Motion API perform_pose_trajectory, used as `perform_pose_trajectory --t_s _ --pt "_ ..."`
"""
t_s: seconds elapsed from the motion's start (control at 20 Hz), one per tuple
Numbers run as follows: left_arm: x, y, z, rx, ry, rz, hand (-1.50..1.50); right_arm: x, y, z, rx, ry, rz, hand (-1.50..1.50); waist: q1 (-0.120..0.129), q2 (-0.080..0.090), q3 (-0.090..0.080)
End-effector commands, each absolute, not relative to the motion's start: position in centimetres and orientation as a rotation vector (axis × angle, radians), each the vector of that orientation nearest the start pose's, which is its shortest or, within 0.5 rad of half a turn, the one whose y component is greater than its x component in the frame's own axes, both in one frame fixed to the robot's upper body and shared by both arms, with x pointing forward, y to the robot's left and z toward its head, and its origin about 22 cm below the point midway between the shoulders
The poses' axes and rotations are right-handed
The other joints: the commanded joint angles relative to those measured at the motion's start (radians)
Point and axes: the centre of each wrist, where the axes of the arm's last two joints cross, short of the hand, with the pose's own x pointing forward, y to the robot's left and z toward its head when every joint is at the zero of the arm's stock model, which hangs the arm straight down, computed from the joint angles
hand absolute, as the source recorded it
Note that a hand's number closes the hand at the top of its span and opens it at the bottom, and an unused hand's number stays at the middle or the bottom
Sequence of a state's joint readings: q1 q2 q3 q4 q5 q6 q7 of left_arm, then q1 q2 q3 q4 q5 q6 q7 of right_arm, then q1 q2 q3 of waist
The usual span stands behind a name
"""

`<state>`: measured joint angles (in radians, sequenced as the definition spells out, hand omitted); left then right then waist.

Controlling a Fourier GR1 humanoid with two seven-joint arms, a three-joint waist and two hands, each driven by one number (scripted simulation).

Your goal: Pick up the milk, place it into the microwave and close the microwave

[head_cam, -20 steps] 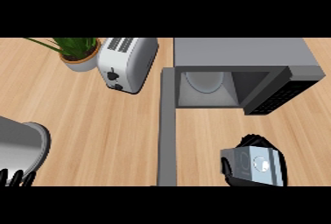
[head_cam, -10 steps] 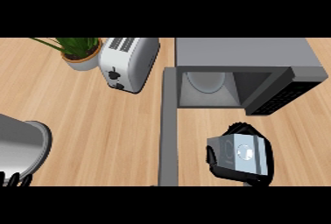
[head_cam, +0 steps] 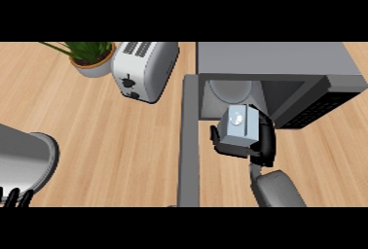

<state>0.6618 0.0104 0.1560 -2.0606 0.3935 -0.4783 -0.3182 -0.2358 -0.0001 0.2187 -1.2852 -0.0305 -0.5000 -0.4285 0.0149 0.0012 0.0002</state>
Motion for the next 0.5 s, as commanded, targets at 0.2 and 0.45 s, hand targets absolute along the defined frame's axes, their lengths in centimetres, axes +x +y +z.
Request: perform_pose_trajectory --t_s 0.2,0.45 --pt "8.1 31.6 1.9 -0.236 -1.886 0.17 -1.5 32.9 -13.3 -3.7 -0.326 -1.832 -0.06 1.5 0.008 0.003 0.001" --pt "7.3 31.3 3.5 -0.22 -1.889 0.159 -1.5 35.8 -16.1 -5.3 -0.34 -1.797 -0.07 1.5 0.018 0.008 0.001"
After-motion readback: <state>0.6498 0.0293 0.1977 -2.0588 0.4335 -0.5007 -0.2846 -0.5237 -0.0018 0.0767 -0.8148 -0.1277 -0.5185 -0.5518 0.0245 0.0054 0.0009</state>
